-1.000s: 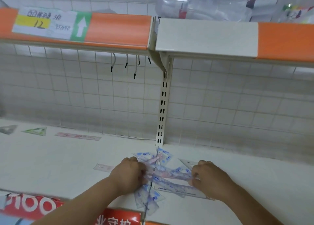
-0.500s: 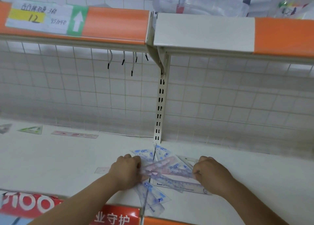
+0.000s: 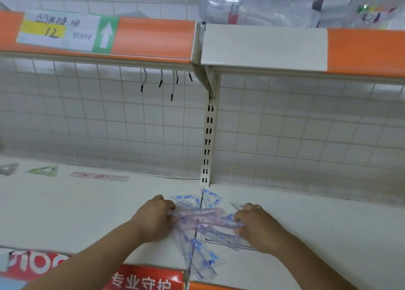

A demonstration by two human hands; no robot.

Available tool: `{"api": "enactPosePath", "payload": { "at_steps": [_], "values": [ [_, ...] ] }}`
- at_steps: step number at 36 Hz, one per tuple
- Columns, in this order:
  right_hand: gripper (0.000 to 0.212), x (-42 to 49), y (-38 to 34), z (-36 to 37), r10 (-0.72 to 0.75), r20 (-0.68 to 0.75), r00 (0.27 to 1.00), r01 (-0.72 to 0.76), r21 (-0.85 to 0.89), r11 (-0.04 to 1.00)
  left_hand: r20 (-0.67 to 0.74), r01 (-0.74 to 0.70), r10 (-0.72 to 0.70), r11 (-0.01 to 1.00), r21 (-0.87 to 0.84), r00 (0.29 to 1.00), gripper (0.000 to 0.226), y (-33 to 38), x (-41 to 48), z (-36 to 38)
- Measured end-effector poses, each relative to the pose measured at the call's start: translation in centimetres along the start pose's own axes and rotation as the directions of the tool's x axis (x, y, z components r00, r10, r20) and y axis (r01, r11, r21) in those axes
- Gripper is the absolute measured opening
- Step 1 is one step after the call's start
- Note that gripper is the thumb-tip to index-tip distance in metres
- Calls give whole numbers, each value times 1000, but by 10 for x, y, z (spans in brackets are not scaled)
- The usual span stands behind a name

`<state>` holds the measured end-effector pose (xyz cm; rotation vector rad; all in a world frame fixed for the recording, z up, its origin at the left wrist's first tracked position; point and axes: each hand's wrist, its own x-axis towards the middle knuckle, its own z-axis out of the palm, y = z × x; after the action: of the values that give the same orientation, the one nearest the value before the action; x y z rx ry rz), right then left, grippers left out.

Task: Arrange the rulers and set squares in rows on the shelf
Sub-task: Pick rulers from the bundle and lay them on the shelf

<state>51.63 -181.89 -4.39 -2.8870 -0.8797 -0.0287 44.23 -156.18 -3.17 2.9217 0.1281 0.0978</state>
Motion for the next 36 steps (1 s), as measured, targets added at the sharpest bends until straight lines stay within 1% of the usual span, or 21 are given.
{"api": "enactPosePath", "payload": {
  "at_steps": [4, 8, 10, 12, 14, 16, 17, 18, 21, 24, 27, 29, 30, 33, 34, 36],
  "values": [
    [24, -2, 10, -4, 2, -4, 1000, -2, -41, 999, 41, 8, -7, 1000, -8, 999, 32, -9, -3, -2],
    [25, -6, 13, -10, 36, -28, 999, -38, -93, 995, 41, 33, -33, 999, 0, 999, 36, -13, -5, 0],
    [25, -7, 8, -12, 34, -71, 997, -36, -28, 999, 40, 32, -32, 999, 2, 999, 35, -14, -4, 1],
    [21, -11, -2, -15, 0, -93, 996, 8, 84, 996, 37, 25, -25, 1000, 6, 999, 34, -14, -3, 3],
    [21, -14, -16, -18, -52, -16, 999, 54, 166, 985, 31, 18, -19, 1000, 16, 999, 34, -14, -2, 5],
    [32, -15, -28, -16, -75, 111, 991, 53, 191, 980, 26, 15, -16, 1000, 27, 1000, 34, -13, -2, 7],
    [37, -15, -32, -15, -63, 150, 987, 36, 181, 983, 22, 12, -13, 999, 33, 1000, 34, -12, -1, 7],
    [37, -14, -34, -14, -46, 166, 985, 18, 172, 985, 19, 8, -9, 999, 40, 1000, 34, -12, -1, 8],
    [28, -13, -34, -15, -20, 170, 985, -7, 155, 988, 16, -9, 9, 999, 32, 1000, 32, -13, -2, 9],
    [30, -15, -32, -23, -8, 209, 978, -16, 114, 993, 14, -20, 20, 1000, 19, 1000, 31, -14, -4, 9],
    [30, -17, -28, -28, 22, 213, 977, -45, 104, 994, 11, -20, 20, 1000, 16, 1000, 32, -15, -5, 9],
    [21, -18, -25, -30, 47, 207, 977, -66, 88, 994, 12, -22, 22, 1000, 11, 1000, 33, -14, -6, 8],
    [21, -19, -24, -31, 48, 194, 980, -63, 68, 996, 14, -25, 25, 1000, 9, 1000, 33, -14, -6, 7],
    [32, -21, -19, -32, 43, 162, 986, -42, -6, 999, 14, -30, 30, 1000, 3, 999, 33, -14, -8, 3],
    [30, -22, -18, -33, 37, 160, 987, -33, -29, 999, 10, -31, 31, 1000, 3, 999, 33, -14, -8, 1],
    [12, -23, -15, -33, 16, 166, 986, 0, -98, 995, 4, -32, 32, 1000, 0, 999, 31, -15, -9, -1]
  ]
}}
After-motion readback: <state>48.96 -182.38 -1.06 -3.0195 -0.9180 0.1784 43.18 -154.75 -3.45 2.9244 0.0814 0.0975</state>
